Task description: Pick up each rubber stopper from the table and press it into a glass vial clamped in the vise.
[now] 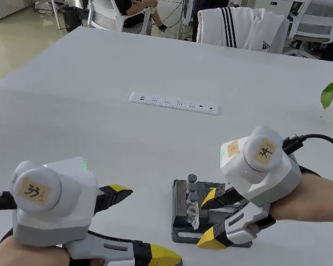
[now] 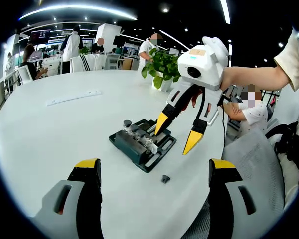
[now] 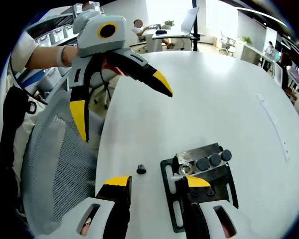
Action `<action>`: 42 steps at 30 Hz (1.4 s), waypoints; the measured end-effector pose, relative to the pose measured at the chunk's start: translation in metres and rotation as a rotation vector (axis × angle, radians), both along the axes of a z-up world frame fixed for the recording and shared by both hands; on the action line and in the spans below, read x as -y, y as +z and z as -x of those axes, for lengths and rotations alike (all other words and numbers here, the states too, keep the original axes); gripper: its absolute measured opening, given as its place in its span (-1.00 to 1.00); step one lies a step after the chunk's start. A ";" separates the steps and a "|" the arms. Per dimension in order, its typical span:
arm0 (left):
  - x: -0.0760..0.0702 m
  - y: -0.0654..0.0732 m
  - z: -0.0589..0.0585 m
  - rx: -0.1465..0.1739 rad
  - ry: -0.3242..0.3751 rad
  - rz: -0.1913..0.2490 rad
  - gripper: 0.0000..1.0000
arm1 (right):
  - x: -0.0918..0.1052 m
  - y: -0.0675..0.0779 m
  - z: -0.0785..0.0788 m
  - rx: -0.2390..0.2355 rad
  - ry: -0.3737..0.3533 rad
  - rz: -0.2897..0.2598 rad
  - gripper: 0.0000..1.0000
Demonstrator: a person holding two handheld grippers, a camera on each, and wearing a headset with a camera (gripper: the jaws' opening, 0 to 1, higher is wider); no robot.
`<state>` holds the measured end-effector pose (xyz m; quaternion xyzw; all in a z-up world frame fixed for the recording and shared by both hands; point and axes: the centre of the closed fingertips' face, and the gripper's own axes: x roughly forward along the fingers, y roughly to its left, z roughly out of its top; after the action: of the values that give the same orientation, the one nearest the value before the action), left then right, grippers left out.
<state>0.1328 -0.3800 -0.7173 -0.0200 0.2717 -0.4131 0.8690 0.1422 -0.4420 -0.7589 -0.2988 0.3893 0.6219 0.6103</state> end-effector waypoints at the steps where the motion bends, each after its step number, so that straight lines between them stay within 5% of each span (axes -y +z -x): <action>1: 0.000 0.000 0.001 0.000 0.001 -0.001 0.76 | 0.000 0.000 0.003 -0.004 -0.005 -0.005 -0.25; 13: -0.003 0.000 0.006 0.004 0.005 0.000 0.76 | -0.005 -0.027 0.026 -0.053 0.035 -0.009 -0.33; 29: -0.005 -0.004 0.011 -0.003 0.016 -0.001 0.75 | -0.016 -0.057 0.031 -0.052 0.023 -0.031 -0.57; 36: -0.006 -0.004 0.013 -0.007 0.024 0.002 0.75 | -0.021 -0.059 0.033 -0.046 0.026 -0.031 -0.62; 42: -0.006 -0.004 0.014 -0.009 0.026 0.007 0.75 | -0.019 -0.047 0.028 -0.041 0.025 -0.037 -0.63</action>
<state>0.1192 -0.3740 -0.7215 -0.0283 0.2737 -0.4026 0.8731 0.1140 -0.4232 -0.8062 -0.2794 0.3863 0.6428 0.5996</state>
